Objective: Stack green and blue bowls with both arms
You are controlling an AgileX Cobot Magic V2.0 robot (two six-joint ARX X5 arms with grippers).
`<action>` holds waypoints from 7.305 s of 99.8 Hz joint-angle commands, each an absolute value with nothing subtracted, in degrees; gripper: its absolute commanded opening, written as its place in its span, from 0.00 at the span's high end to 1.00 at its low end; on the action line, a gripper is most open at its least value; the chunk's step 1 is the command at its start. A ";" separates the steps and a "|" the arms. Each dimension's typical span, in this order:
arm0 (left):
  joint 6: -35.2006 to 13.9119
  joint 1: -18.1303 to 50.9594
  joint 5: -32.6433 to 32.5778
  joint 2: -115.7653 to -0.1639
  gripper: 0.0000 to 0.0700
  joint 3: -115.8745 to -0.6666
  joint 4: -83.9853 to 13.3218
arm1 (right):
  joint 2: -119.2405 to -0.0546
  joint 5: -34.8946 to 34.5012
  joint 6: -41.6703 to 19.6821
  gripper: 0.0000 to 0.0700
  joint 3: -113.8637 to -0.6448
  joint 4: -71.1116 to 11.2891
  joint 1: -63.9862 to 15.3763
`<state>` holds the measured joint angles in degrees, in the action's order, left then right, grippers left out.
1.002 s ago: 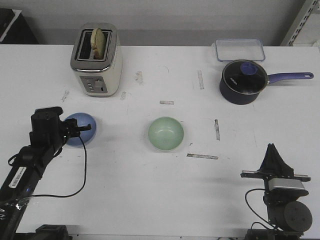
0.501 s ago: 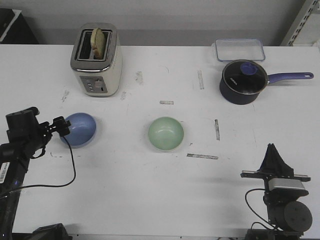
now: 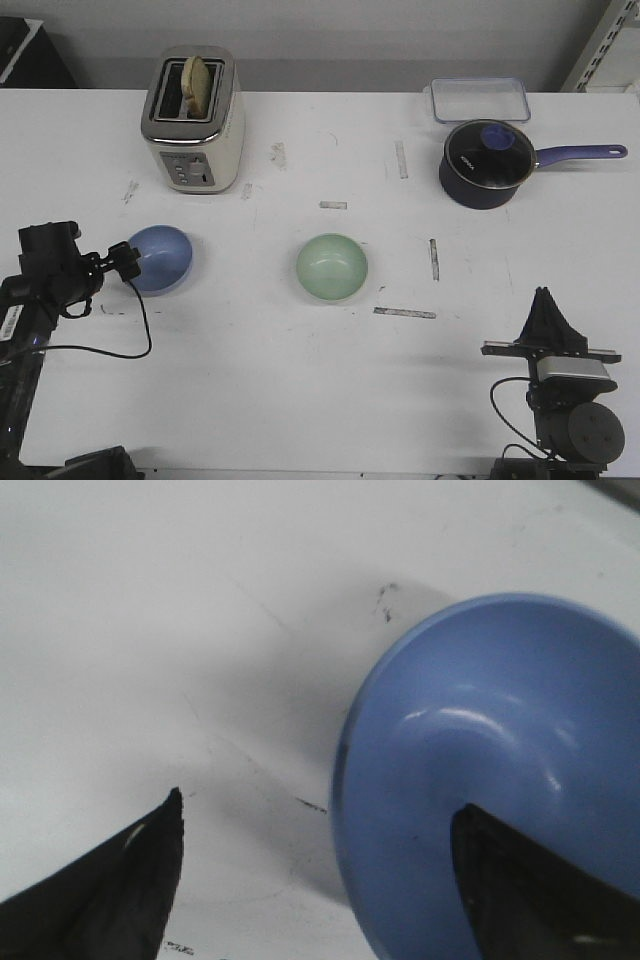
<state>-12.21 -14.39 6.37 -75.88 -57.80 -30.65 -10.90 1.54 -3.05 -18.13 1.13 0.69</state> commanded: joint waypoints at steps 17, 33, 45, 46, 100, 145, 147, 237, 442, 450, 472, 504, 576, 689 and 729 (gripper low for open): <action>-12.51 -14.48 6.63 -82.21 0.31 -58.76 -29.91 | -10.81 1.50 -3.62 0.98 -18.11 1.72 0.67; -12.51 -13.63 6.63 -84.58 0.52 -58.76 -29.67 | -10.81 1.50 -3.62 0.98 -18.11 1.72 0.67; -12.51 -12.95 6.63 -84.79 0.72 -58.76 -28.12 | -10.81 1.52 -3.62 0.98 -18.11 1.72 0.67; -12.51 -12.91 6.63 -84.79 0.72 -58.76 -27.94 | -10.81 1.52 -3.62 0.98 -18.11 1.72 0.67; -12.78 -12.34 6.61 -84.79 1.00 -58.76 -27.92 | -10.81 1.52 -3.62 0.98 -18.11 1.72 0.67; -14.70 -6.02 6.61 -84.79 1.00 -71.64 -38.98 | -10.81 1.50 -3.62 0.98 -18.11 1.72 0.67; -14.70 -5.28 6.61 -84.79 1.00 -72.40 -38.89 | -10.81 1.50 -3.62 0.98 -18.11 1.72 0.67; -23.68 29.71 6.66 -94.35 1.00 -75.79 -18.33 | -10.81 1.50 -3.62 0.98 -18.11 1.72 0.67; -14.94 32.99 6.55 -82.89 0.60 -67.26 -7.27 | -10.81 1.52 -3.62 0.98 -18.11 1.72 0.67; -12.51 32.12 6.55 -78.78 0.62 -60.58 -0.40 | -10.81 1.50 -3.62 0.98 -18.11 1.72 0.67; -4.95 28.64 5.04 -67.92 0.95 -45.34 7.60 | -10.81 1.52 -3.62 0.98 -18.11 1.72 0.67; -4.49 20.45 -4.69 -54.94 1.00 -34.17 7.62 | -10.81 1.52 -3.62 0.98 -18.11 1.72 0.67; -4.54 15.77 -4.69 -23.16 1.00 -25.36 6.07 | -10.81 1.52 -3.62 0.98 -18.11 1.72 0.67; 0.82 5.10 0.10 -9.98 1.00 -16.19 7.57 | -10.81 1.50 -3.62 0.98 -18.11 1.72 0.67; 0.82 2.94 1.34 -9.21 1.00 -7.46 7.66 | -10.81 1.52 -3.62 0.98 -18.11 1.72 0.67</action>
